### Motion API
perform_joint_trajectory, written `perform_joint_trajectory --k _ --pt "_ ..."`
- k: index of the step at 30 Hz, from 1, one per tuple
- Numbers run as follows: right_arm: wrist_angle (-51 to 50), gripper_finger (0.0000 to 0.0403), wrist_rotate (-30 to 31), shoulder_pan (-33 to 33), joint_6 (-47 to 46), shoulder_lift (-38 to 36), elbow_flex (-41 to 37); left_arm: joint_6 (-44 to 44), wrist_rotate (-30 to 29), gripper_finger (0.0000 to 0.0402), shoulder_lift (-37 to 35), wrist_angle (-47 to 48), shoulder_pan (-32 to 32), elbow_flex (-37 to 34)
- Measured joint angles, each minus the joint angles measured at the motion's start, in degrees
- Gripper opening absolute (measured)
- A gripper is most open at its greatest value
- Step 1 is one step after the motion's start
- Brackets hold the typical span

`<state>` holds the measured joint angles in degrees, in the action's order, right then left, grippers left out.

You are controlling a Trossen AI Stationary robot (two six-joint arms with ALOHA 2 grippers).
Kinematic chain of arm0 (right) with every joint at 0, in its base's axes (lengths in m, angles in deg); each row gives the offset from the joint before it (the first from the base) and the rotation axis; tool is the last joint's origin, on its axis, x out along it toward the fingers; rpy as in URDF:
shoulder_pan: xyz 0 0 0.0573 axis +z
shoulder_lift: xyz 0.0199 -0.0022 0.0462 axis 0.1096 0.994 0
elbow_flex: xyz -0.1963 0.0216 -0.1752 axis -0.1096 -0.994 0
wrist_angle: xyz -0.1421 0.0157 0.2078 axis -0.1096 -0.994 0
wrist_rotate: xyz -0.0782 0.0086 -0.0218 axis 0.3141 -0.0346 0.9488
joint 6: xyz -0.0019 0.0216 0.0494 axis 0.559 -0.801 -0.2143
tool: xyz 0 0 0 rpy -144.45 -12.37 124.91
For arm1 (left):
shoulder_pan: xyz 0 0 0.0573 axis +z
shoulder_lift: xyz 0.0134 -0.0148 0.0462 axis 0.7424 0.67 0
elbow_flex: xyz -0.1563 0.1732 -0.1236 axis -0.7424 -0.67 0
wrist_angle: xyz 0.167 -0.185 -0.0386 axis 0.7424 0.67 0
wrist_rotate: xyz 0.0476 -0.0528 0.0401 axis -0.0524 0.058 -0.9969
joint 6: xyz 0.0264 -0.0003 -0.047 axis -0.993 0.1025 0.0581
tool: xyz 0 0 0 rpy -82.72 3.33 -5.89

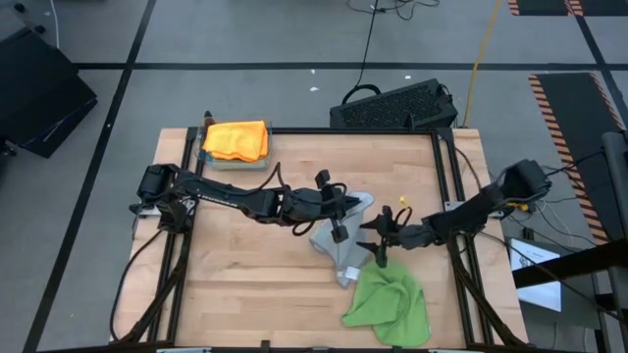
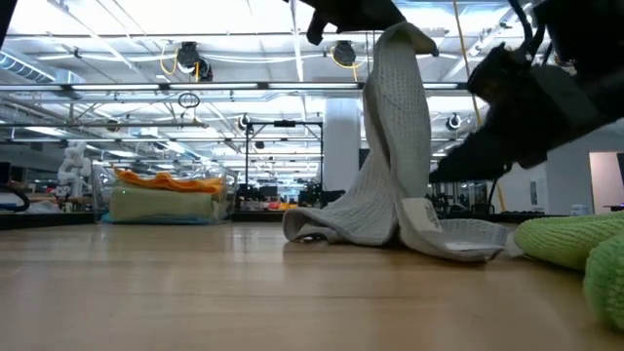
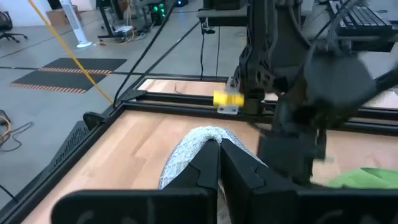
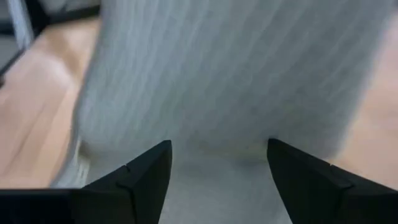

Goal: Fold microfiber towels
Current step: Fold the gray microfiber cloth

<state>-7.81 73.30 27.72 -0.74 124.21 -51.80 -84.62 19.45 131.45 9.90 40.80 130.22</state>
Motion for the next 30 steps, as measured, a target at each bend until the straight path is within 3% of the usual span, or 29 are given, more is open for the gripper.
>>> perform_joint_trajectory --k 5,12,20,30 --pt "-0.07 0.0235 -3.43 0.07 0.25 1.58 1.28 1.27 0.14 0.0004 0.00 3.52 -0.17 0.00" --pt "-6.20 0.0228 -0.25 0.04 11.15 -11.44 1.43 6.13 5.66 0.0016 0.00 8.87 -0.78 0.00" --pt "-11.71 0.0250 1.27 0.02 23.80 -22.32 1.43 8.10 6.43 0.0010 0.54 9.60 -2.17 0.01" --pt "-4.19 0.0249 -1.43 -0.60 34.57 -20.75 1.39 6.65 7.58 0.0007 3.03 5.75 -3.06 0.07"
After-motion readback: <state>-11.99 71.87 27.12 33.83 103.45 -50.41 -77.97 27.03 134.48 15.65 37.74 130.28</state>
